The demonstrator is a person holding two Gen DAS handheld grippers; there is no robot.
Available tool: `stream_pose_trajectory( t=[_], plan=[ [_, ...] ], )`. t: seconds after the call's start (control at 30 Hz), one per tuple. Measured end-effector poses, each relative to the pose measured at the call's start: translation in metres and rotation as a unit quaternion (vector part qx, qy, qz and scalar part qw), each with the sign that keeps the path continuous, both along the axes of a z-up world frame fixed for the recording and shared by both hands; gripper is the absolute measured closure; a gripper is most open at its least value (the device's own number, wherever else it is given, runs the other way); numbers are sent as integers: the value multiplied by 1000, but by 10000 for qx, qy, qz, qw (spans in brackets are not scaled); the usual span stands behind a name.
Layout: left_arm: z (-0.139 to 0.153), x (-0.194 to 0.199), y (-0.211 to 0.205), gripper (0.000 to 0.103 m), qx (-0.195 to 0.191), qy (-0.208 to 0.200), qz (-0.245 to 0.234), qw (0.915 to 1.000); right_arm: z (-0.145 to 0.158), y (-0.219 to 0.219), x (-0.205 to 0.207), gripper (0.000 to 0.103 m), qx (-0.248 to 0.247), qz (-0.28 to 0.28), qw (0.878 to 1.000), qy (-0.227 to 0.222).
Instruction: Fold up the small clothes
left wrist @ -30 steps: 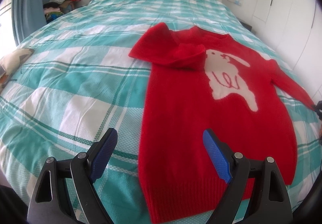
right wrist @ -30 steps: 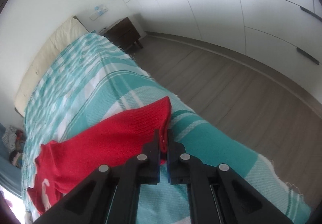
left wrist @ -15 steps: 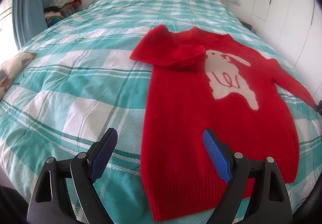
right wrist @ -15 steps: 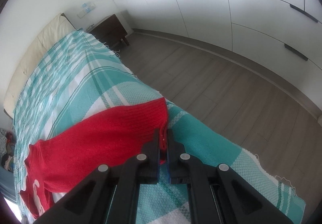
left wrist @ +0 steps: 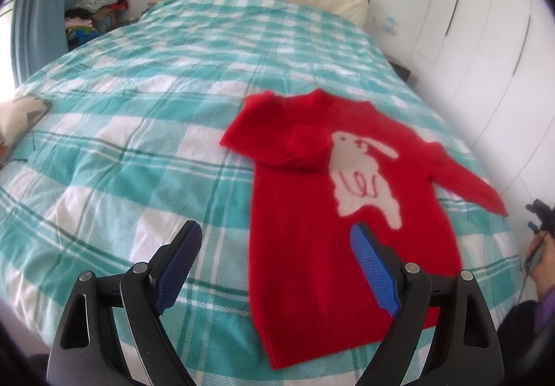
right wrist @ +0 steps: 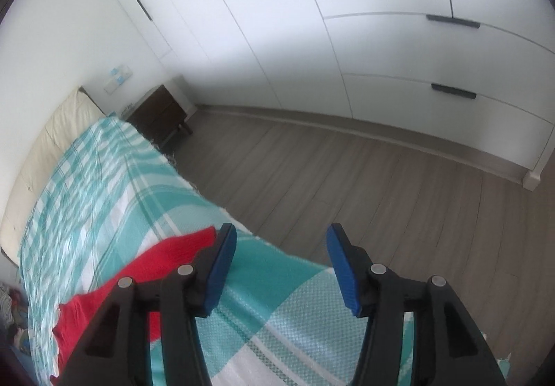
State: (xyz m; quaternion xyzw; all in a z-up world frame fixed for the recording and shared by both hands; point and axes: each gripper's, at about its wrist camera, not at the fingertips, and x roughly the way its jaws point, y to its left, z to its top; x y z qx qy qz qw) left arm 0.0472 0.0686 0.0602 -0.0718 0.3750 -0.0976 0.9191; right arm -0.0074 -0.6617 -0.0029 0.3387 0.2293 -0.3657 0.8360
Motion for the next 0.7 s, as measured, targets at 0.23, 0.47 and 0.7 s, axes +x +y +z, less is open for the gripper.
stream_pose_trajectory(
  t=[0.23, 0.47, 0.7],
  plan=[
    [60, 79, -40, 2, 337, -155, -1007, 9942, 38, 93, 27, 39, -622, 1686, 9822, -547],
    [-15, 164, -145, 22, 1374, 606, -1781, 9725, 12, 149, 44, 39, -346, 2879, 9569, -164],
    [-79, 209, -184, 27, 2578, 1029, -1573, 9477, 0, 143, 44, 39, 58, 2900, 9568, -224]
  ],
)
